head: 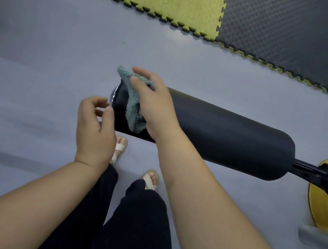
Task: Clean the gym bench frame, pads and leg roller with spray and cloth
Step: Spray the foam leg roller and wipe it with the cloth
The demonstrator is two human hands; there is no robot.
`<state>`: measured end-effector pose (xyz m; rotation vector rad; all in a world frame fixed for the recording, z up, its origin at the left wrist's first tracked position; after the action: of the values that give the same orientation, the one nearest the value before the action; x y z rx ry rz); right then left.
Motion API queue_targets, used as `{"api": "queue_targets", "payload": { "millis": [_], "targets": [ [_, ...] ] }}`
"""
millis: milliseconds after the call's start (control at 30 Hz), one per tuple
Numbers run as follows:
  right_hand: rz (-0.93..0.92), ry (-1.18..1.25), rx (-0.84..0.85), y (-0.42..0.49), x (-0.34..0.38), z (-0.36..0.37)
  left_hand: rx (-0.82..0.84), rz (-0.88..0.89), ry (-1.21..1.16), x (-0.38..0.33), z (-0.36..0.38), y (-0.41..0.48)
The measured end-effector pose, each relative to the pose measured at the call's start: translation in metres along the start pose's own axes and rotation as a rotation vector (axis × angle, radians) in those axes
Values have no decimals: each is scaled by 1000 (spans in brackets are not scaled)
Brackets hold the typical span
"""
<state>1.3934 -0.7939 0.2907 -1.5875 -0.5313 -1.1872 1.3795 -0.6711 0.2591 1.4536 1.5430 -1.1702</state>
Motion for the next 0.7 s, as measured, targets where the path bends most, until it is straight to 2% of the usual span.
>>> {"api": "queue_targets", "payload": {
  "millis": [67,100,133,200,267,333,400,467,500,567,633,700],
  "targets": [
    [188,454,-8,-11,-7,-5,-32,-60,-157,-18,-3,-2],
    [247,613,6,-16,-11,-3,8,-76,-181,-27,-3,-4],
    [279,671,26,-21,-13,-2,74,-87,-176,-34,-1,-8],
    [300,611,86,-29,-12,5,179,-87,-140,-39,1,-11],
    [296,523,133,-32,-12,9,188,-101,-148,-35,-2,-5],
    [233,306,131,-28,-10,9,88,-154,-216,-26,-8,10],
    [92,-129,62,-20,-8,4,-85,-194,-201,-15,-18,29],
    [-143,-552,-49,-12,-5,-4,-195,-229,-139,-7,-21,48],
    [-251,-739,-94,-7,-5,-9,-175,-250,-115,-4,-18,57],
    [-362,-988,-118,6,-14,-16,26,-309,-131,1,-2,68],
    [-420,-1032,-101,16,-28,-24,256,-323,-37,2,18,66],
    [-463,-979,-139,19,-34,-32,289,-247,180,3,32,66]
  ]
}}
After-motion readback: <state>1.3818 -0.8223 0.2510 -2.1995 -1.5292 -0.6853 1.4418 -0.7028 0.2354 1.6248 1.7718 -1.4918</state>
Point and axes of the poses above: each hand's wrist, its own y-axis towards the middle knuckle, its own z-axis out of the palm, x = y × z, the point moved 2 cm from there along y, towards the middle knuckle
